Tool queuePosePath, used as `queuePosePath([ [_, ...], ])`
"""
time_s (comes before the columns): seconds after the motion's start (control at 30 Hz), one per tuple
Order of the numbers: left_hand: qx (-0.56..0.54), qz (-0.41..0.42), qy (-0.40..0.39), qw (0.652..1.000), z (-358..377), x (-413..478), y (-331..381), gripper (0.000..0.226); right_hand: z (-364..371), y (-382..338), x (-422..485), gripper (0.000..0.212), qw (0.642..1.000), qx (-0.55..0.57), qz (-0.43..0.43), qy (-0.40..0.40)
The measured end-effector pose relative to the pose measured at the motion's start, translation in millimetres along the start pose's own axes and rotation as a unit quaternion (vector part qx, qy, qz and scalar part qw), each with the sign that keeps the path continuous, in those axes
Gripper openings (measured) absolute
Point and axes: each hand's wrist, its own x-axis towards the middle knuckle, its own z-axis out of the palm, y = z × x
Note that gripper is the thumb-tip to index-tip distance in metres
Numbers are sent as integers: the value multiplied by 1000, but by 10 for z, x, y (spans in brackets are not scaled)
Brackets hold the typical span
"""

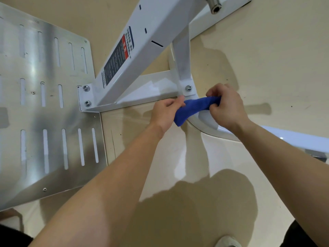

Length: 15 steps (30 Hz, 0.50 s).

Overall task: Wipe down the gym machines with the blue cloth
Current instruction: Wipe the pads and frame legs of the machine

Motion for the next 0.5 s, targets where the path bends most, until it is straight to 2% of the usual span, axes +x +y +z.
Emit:
queuePosePath([
  [0.07, 56, 22, 21, 998, 45, -1, -25, 13, 9, 55, -6, 35, 1000, -16, -16, -2],
  [0.17, 110, 24, 17, 993, 147, -33, -46, 42, 82, 175, -42, 30, 998, -25, 27, -44],
  [0.27, 113, -21, 9, 993, 230, -34, -26, 61, 149, 201, -28, 12, 991, 11, 105, -80],
  [0.4, 104, -82, -30, 991, 251, -18, -33, 74, 202, 213, 99, 20, 986, -17, 159, -52],
  [0.5, 134, -67, -43, 988, 224, -51, -36, 67, 208, 232, 119, 54, 976, -59, 180, -108],
])
